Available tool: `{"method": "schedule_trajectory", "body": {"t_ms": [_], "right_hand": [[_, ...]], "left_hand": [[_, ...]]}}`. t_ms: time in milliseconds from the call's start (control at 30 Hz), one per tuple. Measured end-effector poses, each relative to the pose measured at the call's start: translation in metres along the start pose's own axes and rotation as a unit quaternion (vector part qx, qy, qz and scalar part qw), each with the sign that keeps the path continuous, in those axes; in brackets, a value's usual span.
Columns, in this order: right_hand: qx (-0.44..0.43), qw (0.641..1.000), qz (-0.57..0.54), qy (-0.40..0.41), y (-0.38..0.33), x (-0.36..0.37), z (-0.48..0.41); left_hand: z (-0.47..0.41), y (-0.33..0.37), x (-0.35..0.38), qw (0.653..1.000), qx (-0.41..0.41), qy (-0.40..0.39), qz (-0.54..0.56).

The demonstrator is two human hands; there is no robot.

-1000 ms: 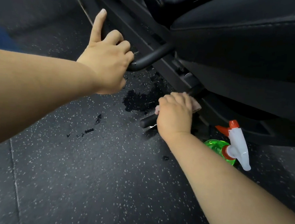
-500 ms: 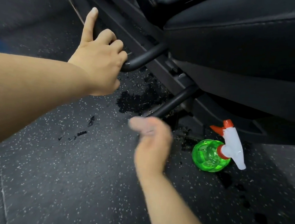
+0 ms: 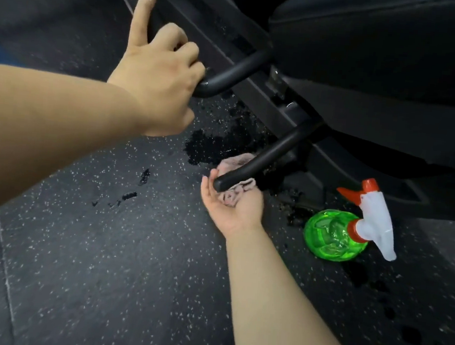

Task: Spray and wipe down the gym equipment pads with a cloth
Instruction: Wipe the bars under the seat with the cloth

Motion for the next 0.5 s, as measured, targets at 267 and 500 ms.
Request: {"method": "schedule_trajectory", "body": {"t_ms": [267, 500], "right_hand": [[0.135, 0.988, -0.05, 0.059, 0.03, 0.002, 0.03], [-0.129, 0.962, 0.178, 0.164, 0.052, 0.045, 0.066]], "left_hand": [[0.001, 0.002, -0.002, 1.0, 0.004, -0.007, -0.001], [0.001, -0.002, 0.004, 0.996, 0.026, 0.072, 0.046]]}}
Point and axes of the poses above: each hand's wrist, its own z-axis away from the middle knuckle, its own x-axis out of the palm, y = z × x, the point moved 2 cm from there along -z, towards the middle knuckle, and after that the axes turned 6 degrees about -x, right-handed, at the moved point
